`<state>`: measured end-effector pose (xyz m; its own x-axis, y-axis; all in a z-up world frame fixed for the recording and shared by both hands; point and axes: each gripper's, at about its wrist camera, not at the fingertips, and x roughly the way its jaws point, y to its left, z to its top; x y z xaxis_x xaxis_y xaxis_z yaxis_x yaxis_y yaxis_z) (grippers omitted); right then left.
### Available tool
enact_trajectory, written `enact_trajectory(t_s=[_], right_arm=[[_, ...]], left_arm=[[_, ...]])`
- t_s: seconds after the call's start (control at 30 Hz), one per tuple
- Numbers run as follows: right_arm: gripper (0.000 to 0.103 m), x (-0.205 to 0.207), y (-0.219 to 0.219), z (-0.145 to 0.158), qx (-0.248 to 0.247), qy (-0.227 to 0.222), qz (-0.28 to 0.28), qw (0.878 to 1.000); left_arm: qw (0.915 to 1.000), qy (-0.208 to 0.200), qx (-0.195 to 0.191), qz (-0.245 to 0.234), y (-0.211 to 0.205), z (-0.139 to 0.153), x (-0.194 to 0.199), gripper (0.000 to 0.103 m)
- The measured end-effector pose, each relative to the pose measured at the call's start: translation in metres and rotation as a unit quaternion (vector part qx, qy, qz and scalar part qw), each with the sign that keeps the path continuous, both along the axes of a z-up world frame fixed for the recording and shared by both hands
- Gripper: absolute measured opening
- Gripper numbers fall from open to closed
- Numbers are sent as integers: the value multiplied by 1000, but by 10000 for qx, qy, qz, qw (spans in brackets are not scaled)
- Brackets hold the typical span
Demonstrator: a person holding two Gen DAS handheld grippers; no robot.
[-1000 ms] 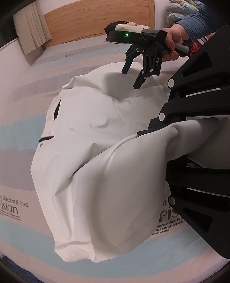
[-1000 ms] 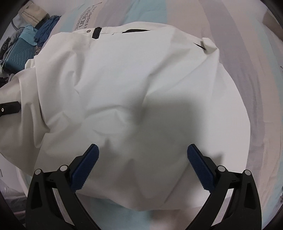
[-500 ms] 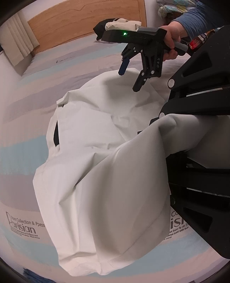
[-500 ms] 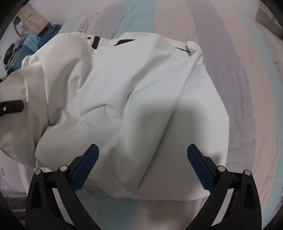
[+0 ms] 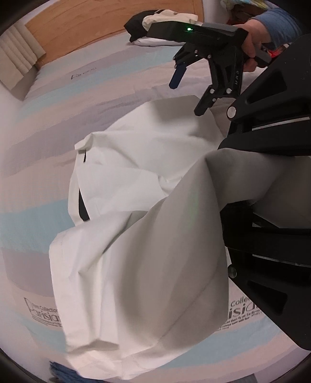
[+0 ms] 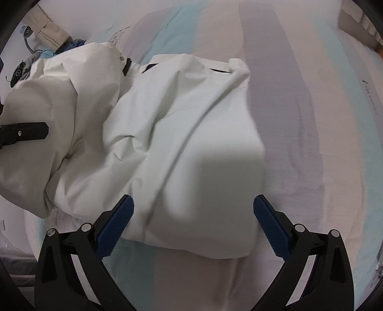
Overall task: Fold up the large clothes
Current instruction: 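Lift the white fold with the left gripper and flip it over the bundle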
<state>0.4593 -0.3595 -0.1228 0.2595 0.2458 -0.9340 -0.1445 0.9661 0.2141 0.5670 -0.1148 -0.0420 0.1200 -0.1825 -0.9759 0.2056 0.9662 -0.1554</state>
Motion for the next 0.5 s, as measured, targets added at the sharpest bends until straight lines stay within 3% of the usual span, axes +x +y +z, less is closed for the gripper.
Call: enact_trajectory(t_s=[0.27,0.5], right_arm=[[95,15,-38,2,-323,30,-421,9986],[96,38,-76,0,-563,83,-610,9965]], left_arm=[[9997,-198,116,10,-63,-8,1,14],[9991,-267,322,107,-114,-36,8,15]])
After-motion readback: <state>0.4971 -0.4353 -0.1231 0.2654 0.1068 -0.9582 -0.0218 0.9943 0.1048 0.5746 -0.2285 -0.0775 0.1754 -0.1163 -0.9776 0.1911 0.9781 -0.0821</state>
